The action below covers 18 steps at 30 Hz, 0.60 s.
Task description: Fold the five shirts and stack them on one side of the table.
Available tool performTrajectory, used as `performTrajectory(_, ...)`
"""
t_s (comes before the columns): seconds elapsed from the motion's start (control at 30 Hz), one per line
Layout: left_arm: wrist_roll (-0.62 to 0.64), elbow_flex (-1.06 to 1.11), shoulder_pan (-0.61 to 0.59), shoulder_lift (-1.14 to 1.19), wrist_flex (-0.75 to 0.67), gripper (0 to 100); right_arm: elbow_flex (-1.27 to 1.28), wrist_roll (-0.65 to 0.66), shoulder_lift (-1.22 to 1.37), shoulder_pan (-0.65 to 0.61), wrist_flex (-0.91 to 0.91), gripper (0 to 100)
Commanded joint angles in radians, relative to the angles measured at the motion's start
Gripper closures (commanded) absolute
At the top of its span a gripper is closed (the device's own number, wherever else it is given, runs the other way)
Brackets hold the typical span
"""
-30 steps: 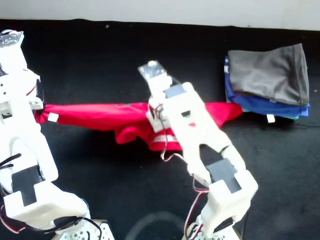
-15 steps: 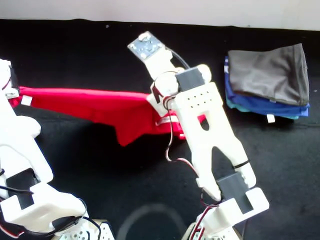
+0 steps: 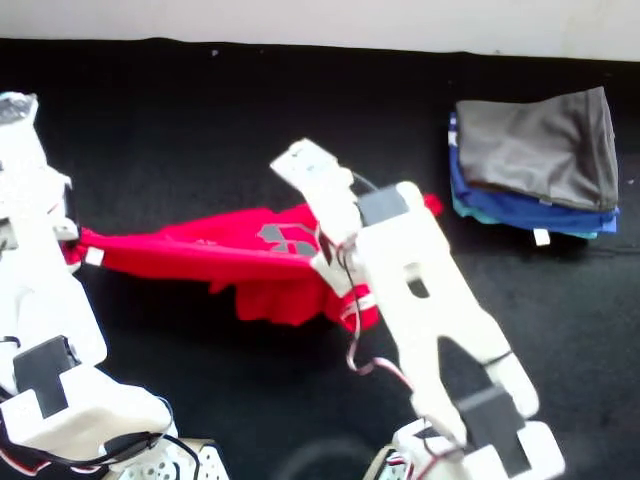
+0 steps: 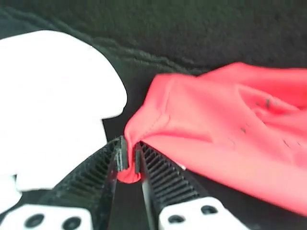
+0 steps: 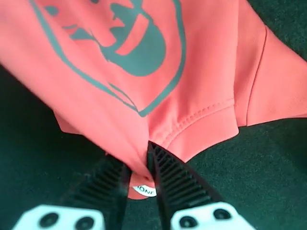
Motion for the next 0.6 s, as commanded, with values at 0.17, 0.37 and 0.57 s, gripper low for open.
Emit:
performTrajectory(0.17,-0.005,0.145,0.019,-0.042,-0.287,99,0.214,0.009,-0.108,0.076,-0.383,98.8)
performTrajectory(0.37,-0.011,0.148,0.084,-0.042,-0.287,99,0.142,0.008,0.027,0.124,-0.417,80.9)
performTrajectory(0.57,-0.011,0.148,0.094,-0.042,-0.287,99,-0.03,-0.074,-0.082,0.111,-0.219,77.1)
